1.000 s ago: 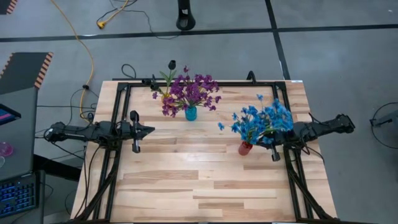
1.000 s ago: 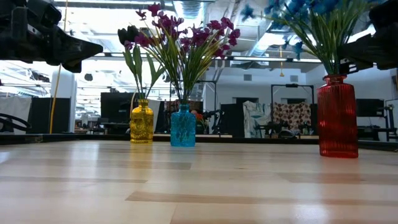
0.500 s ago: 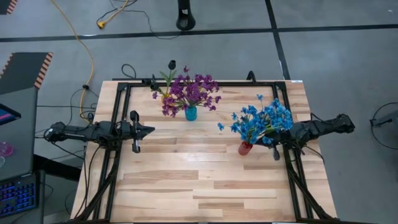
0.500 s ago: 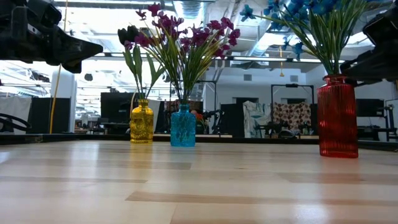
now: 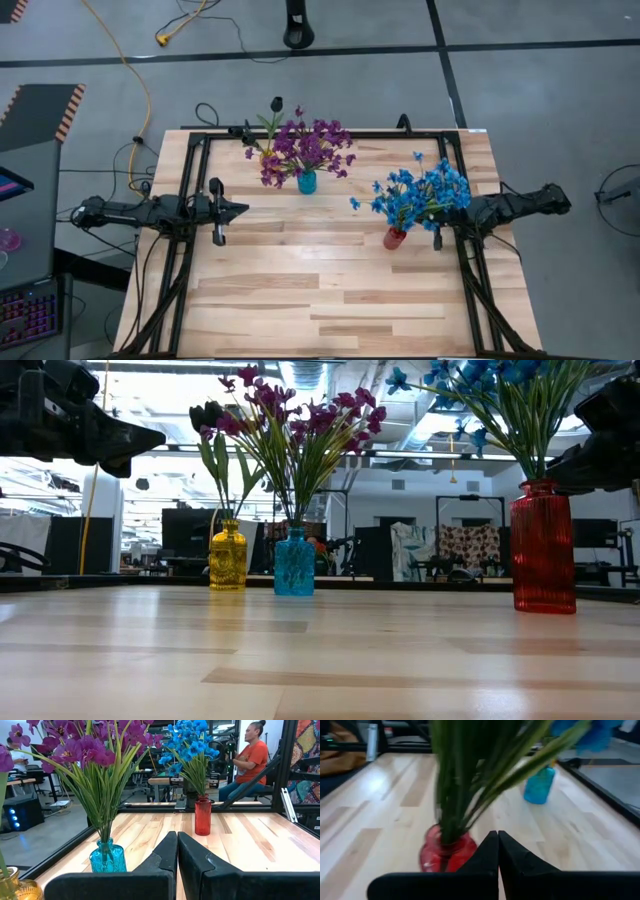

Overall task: Sort flowers into vase by color
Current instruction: Adjust the red vase with flowers

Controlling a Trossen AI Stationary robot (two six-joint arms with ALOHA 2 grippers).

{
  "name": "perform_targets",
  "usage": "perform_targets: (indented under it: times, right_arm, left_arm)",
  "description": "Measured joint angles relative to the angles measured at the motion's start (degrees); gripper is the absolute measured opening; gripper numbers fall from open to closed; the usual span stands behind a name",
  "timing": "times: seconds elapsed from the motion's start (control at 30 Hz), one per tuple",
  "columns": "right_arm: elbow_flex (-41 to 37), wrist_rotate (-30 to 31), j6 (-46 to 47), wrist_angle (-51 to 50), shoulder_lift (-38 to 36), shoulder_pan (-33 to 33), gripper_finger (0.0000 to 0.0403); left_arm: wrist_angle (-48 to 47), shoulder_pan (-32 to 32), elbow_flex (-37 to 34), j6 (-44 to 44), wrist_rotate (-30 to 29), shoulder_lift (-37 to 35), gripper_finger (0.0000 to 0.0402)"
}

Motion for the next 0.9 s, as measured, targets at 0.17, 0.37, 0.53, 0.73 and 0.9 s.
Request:
perform_targets:
  times: [0.17,0.37,0.53,0.73,0.9]
  right_arm:
    - [-1.5,0.89,-2.34,3.66,0.06,-1.73,0.0031]
    - [-1.8,-0.45,-4.34,5.9,-0.12,-3.0,0.0031]
    - [-1.92,-1.19,-4.78,6.97,-0.13,-3.08,0.0031]
    - [-3.18,-4.67,-10.26,13.17,-0.09,-3.17,0.0031]
    - [-3.18,-5.29,-10.36,13.17,-0.11,-4.79,0.0031]
  left_arm:
    - [0.01,0.0,0.0,-0.01,0.0,-0.01,0.0]
    - [0.0,0.01,0.0,-0.47,0.0,0.0,0.0]
    - [0.01,0.01,0.0,-0.47,0.0,0.0,0.0]
    - [0.0,0.01,0.0,-0.76,0.0,0.0,0.0]
    - [0.0,0.01,0.0,-0.86,0.0,0.0,0.0]
